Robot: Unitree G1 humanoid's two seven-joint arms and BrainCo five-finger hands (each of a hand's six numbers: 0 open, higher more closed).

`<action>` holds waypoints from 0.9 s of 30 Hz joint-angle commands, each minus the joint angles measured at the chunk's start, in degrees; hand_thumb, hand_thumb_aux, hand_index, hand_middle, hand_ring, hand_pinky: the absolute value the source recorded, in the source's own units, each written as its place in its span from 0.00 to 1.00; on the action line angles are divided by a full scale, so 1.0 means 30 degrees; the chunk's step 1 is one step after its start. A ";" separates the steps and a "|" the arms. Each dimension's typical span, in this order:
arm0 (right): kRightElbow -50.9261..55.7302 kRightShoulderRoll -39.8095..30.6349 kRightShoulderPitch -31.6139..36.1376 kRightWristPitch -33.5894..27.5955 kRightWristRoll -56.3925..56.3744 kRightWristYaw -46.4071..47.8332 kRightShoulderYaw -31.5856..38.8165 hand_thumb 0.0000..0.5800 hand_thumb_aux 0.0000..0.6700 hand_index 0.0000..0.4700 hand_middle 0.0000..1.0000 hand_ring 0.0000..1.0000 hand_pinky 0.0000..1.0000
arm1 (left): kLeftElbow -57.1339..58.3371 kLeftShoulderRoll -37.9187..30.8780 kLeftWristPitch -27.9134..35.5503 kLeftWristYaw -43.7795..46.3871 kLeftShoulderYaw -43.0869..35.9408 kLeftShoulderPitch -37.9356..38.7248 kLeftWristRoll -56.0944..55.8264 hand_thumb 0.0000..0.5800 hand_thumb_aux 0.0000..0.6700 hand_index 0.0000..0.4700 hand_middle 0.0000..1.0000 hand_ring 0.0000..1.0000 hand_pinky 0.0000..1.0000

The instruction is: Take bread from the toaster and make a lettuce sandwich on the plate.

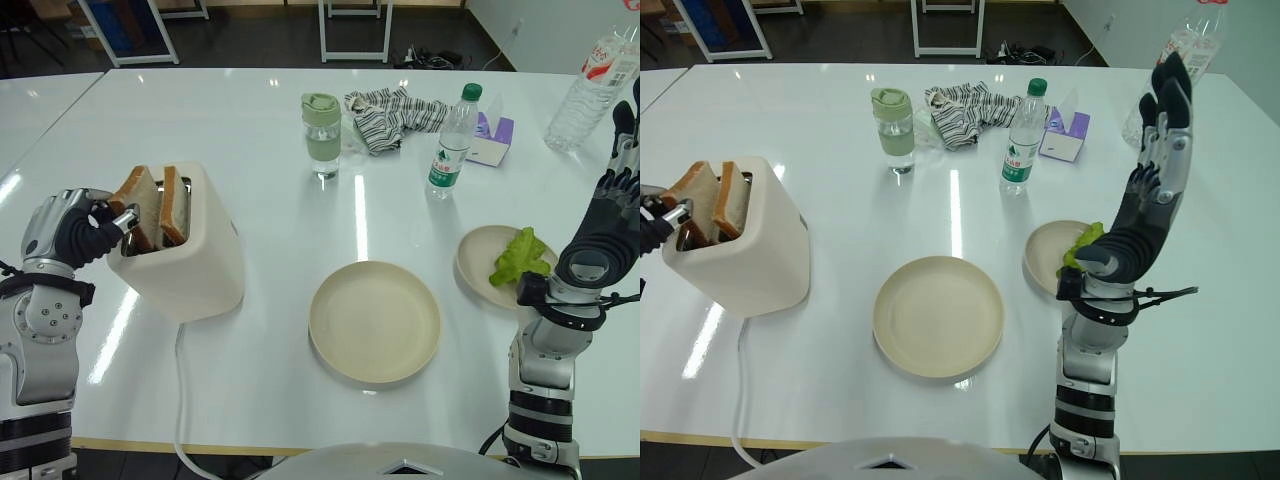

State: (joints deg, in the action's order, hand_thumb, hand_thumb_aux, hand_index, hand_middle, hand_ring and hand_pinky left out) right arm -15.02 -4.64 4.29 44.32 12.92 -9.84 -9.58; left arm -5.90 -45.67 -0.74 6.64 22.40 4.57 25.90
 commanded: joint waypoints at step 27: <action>0.0910 0.0121 0.0339 0.0361 0.0566 -0.0286 0.0423 0.00 0.00 0.00 0.00 0.00 0.00 | -0.1688 0.0043 -0.2012 -0.3161 0.0847 -0.3524 -0.0247 1.00 1.00 1.00 1.00 1.00 1.00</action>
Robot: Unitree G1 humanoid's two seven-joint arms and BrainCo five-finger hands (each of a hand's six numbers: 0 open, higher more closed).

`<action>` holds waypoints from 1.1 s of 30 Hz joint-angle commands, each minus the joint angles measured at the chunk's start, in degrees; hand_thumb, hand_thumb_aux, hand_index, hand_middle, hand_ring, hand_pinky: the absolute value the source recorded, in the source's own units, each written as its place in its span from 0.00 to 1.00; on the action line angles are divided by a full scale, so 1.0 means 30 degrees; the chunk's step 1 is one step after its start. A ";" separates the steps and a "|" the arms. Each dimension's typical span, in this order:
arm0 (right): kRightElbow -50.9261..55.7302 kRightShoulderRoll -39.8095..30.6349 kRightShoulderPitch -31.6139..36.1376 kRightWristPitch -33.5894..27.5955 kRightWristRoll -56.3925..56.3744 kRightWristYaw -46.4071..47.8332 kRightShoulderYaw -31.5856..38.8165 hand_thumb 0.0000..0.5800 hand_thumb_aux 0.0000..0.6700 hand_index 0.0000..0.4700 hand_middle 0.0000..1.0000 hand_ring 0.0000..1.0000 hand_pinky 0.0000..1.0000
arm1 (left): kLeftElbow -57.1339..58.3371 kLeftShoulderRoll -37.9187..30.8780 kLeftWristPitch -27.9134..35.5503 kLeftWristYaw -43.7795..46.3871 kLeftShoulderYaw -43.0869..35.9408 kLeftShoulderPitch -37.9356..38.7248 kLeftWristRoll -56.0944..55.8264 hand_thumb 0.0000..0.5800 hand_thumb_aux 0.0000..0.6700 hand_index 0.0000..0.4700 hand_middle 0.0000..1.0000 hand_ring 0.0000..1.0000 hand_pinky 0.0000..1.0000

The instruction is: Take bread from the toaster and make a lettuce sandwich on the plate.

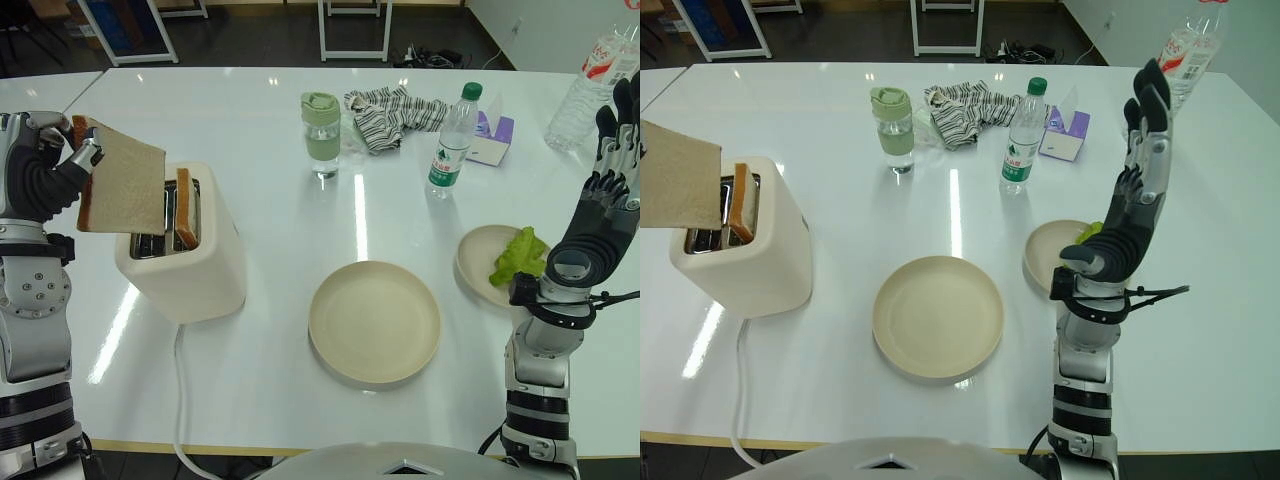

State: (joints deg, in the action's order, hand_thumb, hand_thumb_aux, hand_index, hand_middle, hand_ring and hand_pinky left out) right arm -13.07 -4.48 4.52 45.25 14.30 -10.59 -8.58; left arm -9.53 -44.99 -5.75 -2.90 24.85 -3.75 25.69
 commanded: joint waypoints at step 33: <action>0.4098 -0.0414 0.3902 0.0820 -0.0294 -0.1293 -0.0494 0.00 0.00 0.00 0.00 0.00 0.00 | -0.3334 0.6728 -0.1175 0.5646 -1.2192 -0.4209 -0.1970 1.00 1.00 1.00 1.00 1.00 1.00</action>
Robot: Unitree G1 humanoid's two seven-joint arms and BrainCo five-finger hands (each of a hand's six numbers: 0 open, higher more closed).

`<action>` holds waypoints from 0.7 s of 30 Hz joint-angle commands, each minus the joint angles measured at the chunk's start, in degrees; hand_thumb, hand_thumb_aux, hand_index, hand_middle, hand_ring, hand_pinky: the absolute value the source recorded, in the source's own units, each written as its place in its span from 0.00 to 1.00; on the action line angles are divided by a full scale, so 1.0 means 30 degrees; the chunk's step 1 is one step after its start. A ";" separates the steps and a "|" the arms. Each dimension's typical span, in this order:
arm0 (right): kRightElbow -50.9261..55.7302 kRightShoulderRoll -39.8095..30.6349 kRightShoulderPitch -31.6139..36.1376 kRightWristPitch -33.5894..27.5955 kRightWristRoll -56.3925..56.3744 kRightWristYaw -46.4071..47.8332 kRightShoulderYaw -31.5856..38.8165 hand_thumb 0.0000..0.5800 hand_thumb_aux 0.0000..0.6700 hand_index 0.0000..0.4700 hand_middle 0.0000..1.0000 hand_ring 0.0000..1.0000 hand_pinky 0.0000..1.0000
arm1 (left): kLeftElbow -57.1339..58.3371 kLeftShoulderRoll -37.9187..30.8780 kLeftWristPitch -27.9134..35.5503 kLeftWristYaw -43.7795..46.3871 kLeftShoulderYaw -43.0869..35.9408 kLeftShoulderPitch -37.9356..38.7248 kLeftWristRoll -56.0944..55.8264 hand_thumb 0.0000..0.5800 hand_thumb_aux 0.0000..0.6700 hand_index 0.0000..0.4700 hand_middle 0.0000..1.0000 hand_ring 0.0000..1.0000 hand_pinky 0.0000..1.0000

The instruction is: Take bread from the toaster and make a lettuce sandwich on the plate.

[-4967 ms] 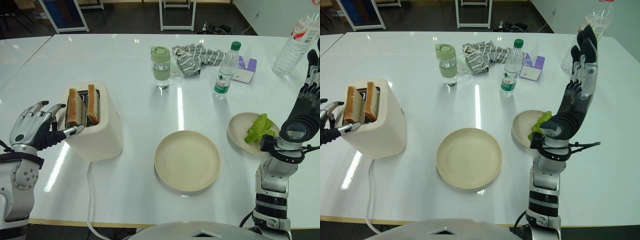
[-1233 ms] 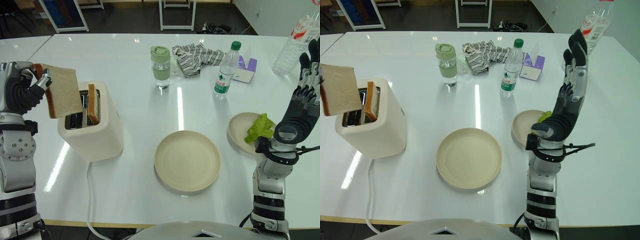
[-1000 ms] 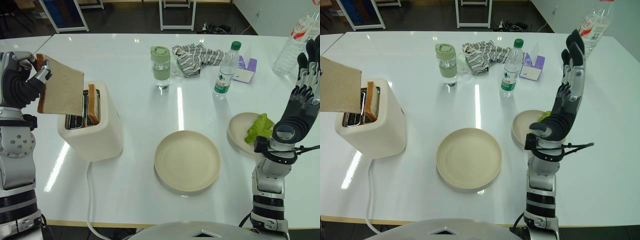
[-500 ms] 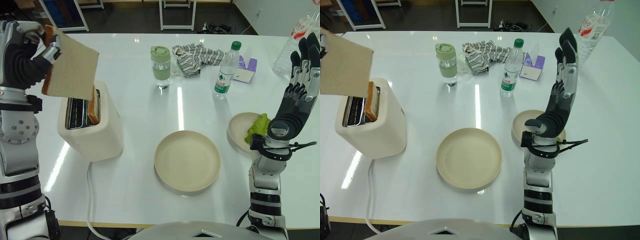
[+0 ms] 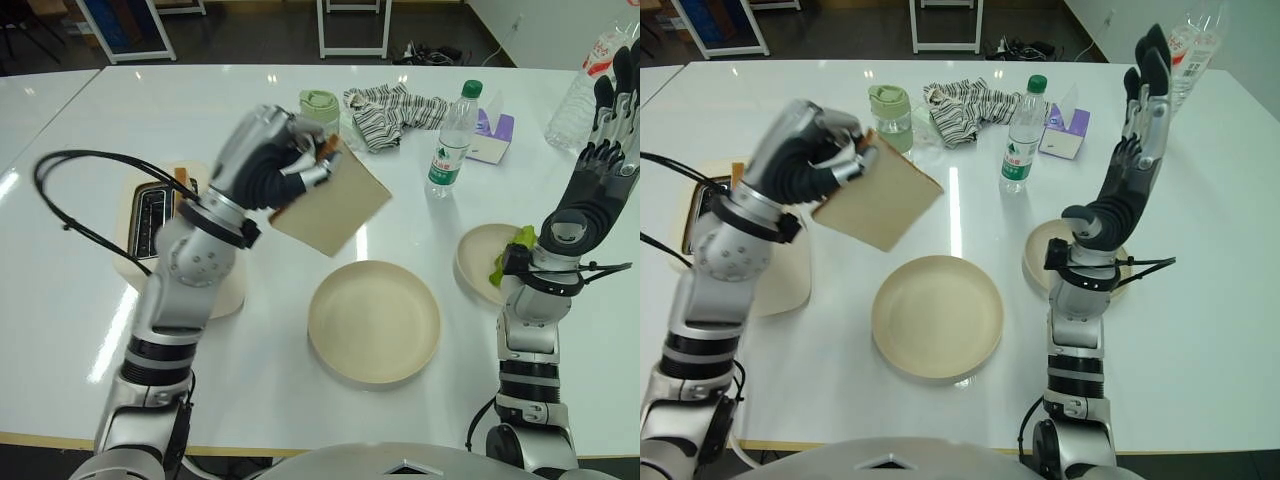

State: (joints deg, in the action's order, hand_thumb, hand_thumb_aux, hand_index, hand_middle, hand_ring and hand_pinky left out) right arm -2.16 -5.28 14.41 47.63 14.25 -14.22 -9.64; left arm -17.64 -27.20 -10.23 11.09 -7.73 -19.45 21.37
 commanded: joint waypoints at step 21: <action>0.2008 -0.0178 0.1740 0.0383 -0.0735 0.0277 0.0390 0.00 0.00 0.00 0.00 0.00 0.00 | 0.6410 0.2260 0.0593 0.4197 -0.5481 0.3518 -0.0214 1.00 1.00 1.00 1.00 1.00 1.00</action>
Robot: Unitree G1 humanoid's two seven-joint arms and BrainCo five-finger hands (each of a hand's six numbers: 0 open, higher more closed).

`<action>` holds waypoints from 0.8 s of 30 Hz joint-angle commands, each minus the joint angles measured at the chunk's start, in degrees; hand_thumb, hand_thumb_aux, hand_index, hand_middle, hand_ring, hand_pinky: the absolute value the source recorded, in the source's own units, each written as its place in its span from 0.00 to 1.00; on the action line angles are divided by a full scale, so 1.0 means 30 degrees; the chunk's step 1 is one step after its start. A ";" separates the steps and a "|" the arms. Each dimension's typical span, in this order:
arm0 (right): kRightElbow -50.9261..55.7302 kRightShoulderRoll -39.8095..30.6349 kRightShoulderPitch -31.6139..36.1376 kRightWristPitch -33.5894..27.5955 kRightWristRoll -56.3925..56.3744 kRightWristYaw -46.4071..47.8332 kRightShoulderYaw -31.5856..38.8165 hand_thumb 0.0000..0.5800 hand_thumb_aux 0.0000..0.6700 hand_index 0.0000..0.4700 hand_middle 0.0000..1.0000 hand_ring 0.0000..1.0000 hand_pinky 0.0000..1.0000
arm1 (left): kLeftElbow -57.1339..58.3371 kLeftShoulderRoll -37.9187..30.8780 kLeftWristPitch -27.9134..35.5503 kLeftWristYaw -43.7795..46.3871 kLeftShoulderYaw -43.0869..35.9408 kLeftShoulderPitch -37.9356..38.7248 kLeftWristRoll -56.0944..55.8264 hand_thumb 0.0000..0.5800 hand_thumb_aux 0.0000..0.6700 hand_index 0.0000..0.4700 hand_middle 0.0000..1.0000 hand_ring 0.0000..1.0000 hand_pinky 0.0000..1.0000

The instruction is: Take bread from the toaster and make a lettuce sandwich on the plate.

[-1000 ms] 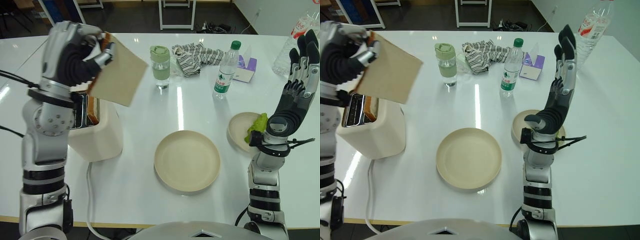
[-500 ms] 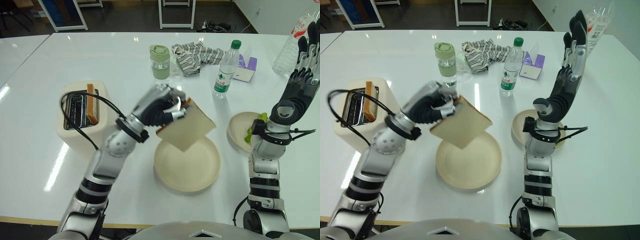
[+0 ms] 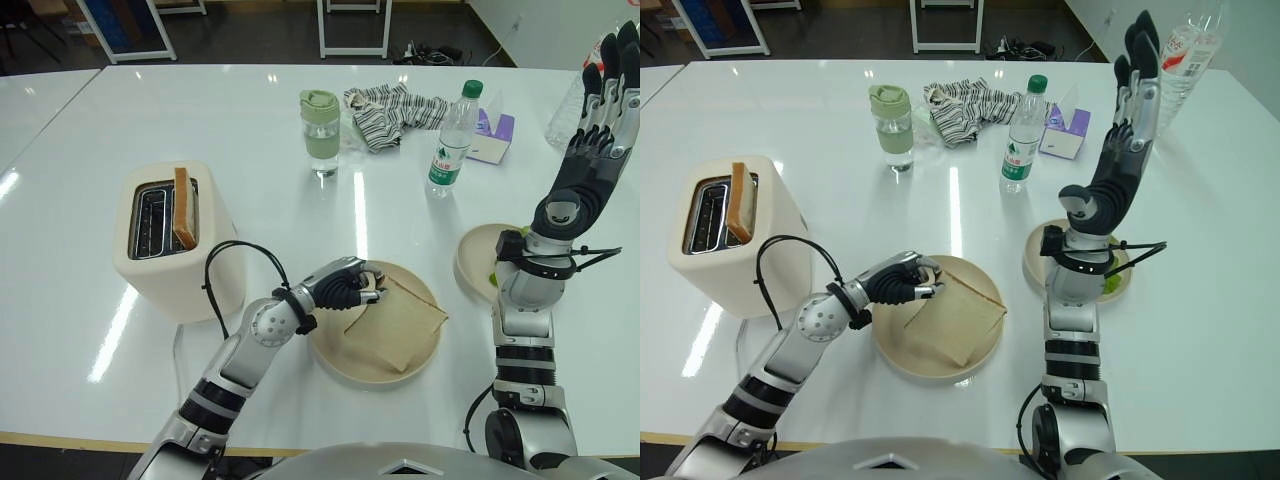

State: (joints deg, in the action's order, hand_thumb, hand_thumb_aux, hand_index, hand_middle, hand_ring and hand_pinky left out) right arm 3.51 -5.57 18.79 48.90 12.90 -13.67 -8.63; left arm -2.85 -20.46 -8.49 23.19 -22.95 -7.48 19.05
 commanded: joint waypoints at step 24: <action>0.0001 -0.1045 -0.0527 -0.0368 0.0255 0.0326 -0.0776 0.00 0.00 0.00 0.00 0.00 0.00 | -0.1727 0.0389 -0.3647 -0.8772 0.1911 -0.2244 0.6076 0.00 0.00 0.00 0.00 0.00 0.00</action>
State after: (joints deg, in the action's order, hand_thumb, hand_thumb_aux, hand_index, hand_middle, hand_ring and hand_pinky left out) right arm 3.61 -6.88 18.26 49.00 12.49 -12.33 -8.77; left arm -7.25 -22.71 -19.51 1.51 -20.73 -12.20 39.88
